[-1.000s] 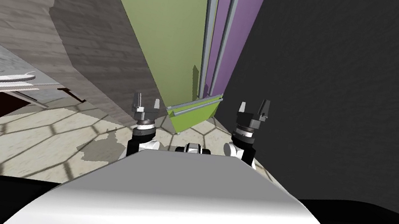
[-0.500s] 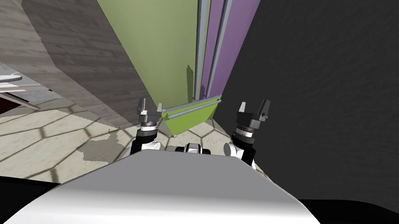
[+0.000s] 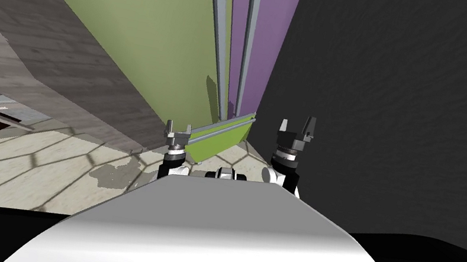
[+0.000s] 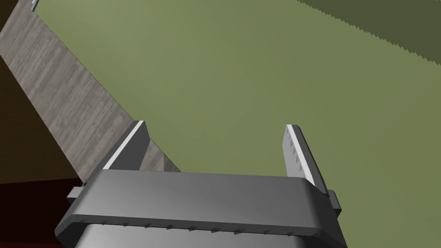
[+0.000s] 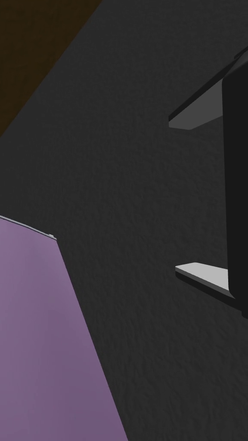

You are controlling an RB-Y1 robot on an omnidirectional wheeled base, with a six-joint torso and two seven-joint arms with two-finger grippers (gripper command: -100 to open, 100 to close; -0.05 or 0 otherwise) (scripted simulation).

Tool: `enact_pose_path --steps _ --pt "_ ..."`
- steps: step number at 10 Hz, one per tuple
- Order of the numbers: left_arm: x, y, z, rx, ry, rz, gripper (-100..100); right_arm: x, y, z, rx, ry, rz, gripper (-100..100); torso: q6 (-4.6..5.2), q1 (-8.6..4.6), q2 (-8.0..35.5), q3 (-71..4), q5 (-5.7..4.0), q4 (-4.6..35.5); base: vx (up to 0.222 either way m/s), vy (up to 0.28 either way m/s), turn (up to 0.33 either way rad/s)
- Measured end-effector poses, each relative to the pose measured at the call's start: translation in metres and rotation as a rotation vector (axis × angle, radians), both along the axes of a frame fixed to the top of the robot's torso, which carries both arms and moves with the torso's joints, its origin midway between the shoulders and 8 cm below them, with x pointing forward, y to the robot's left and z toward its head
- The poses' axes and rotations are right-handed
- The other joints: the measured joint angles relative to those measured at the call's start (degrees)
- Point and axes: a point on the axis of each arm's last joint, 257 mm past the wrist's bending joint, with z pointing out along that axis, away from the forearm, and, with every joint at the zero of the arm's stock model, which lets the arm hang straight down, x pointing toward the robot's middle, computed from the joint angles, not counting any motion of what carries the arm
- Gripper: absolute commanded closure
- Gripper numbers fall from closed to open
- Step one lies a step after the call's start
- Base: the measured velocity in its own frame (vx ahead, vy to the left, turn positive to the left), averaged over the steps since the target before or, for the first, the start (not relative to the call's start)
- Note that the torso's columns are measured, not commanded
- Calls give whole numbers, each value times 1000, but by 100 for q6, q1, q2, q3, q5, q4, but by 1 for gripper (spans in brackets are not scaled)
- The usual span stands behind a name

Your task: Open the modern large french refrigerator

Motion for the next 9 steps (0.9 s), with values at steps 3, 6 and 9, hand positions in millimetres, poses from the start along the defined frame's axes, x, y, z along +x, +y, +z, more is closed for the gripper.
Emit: enact_pose_path --steps 3,6,9 --pt "3 10 -22 -42 21 -12 -100 0 0 0 0 0 0 0 1 0 -6 -3 2 -1 127 -91 -7" --pt "4 19 -44 -94 46 -24 -100 0 0 0 0 0 0 0 1 3 5 1 1 0 134 -107 -4" --pt "6 32 -70 -140 73 -33 -100 0 0 0 0 0 0 0 0 -9 -14 -8 -2 -4 166 -133 -5"
